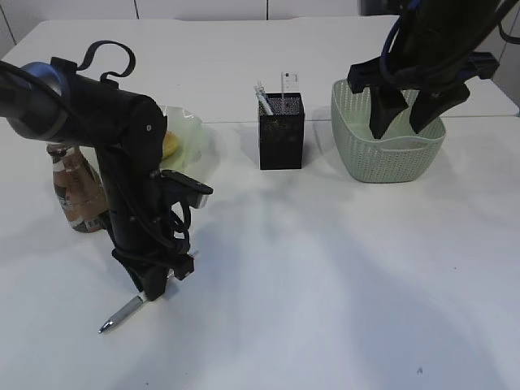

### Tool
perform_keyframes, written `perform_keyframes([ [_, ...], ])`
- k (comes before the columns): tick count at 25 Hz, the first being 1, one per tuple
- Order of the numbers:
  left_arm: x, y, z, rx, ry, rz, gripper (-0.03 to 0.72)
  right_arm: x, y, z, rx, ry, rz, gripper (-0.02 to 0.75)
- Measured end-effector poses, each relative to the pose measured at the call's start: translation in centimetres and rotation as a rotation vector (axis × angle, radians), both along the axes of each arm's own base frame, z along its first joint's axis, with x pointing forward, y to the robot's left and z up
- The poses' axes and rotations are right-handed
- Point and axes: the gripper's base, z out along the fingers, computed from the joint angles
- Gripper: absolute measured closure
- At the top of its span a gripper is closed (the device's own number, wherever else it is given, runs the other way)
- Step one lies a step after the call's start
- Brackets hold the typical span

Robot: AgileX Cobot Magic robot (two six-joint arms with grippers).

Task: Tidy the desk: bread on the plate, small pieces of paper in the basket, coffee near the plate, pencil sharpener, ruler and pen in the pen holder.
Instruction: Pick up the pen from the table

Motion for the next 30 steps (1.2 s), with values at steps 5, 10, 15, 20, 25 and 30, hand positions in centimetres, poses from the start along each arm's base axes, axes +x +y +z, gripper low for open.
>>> perform_keyframes([
  [5, -0.1, 0.0, 0.0, 0.005, 0.015, 0.001, 0.61, 0.1, -0.3, 0.0, -0.002, -0.001, -0.006, 0.307],
  [10, -0.2, 0.1, 0.0, 0.007, 0.022, 0.001, 0.61, 0.3, -1.1, 0.0, -0.002, -0.001, -0.029, 0.307],
  [15, -0.3, 0.0, 0.1, 0.001, 0.039, 0.01, 0.61, 0.4, -1.7, 0.0, -0.002, -0.001, -0.045, 0.307],
  [20, 0.8, -0.8, 1.7, -0.034, 0.008, 0.018, 0.61, 0.4, -1.7, 0.0, -0.002, -0.001, -0.045, 0.307],
  [25, 2.5, -1.7, 4.3, -0.076, -0.057, 0.015, 0.61, 0.5, -1.9, 0.0, -0.004, -0.001, -0.05, 0.307],
  [30, 3.6, -2.4, 6.6, -0.108, -0.111, 0.015, 0.61, 0.8, -4.0, 0.0, 0.0, 0.0, -0.105, 0.307],
])
